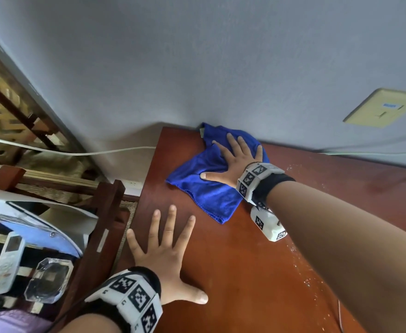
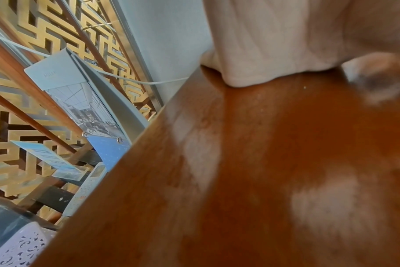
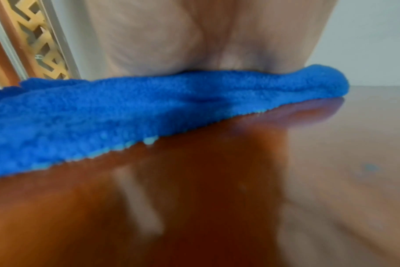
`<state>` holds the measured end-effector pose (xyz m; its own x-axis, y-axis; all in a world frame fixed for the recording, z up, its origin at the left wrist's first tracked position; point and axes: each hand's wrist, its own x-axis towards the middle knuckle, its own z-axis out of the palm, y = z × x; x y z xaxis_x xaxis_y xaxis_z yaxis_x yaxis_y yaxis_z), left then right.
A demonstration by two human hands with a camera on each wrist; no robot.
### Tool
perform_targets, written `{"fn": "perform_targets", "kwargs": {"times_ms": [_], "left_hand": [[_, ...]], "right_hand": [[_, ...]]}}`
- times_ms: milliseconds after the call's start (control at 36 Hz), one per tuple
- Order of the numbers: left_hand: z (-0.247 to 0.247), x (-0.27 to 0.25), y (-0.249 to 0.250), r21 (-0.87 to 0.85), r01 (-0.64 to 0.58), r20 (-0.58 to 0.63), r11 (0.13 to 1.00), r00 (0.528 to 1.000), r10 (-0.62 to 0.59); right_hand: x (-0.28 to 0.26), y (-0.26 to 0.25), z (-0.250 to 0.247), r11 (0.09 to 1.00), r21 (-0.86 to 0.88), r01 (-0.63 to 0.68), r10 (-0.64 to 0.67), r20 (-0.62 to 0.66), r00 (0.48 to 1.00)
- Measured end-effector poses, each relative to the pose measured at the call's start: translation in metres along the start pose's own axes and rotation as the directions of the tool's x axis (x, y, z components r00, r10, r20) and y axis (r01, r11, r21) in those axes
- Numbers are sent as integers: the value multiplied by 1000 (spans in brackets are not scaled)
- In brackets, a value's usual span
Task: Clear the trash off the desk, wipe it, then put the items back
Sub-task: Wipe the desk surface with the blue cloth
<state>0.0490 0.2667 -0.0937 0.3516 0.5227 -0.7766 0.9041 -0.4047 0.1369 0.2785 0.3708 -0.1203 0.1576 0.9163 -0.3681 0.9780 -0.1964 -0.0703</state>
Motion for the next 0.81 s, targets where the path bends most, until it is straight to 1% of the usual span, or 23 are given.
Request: {"fn": "perform_targets", "kwargs": {"times_ms": [306, 444, 611, 805], "left_hand": [[0, -1, 1, 22, 5, -8, 1000, 1000, -5], [1, 0, 0, 25, 1, -8, 1000, 1000, -1], [1, 1, -1, 19, -12, -2, 1000, 1000, 12], [0, 2, -1, 28, -18, -9, 999, 1000, 19]], "right_hand": [[-16, 30, -3, 989, 67, -128, 127, 17, 992], [-22, 41, -4, 976, 90, -197, 196, 28, 980], [-32, 53, -6, 953, 111, -283, 278, 56, 959], [-34, 50, -13, 900, 140, -414, 405, 88, 910]]}}
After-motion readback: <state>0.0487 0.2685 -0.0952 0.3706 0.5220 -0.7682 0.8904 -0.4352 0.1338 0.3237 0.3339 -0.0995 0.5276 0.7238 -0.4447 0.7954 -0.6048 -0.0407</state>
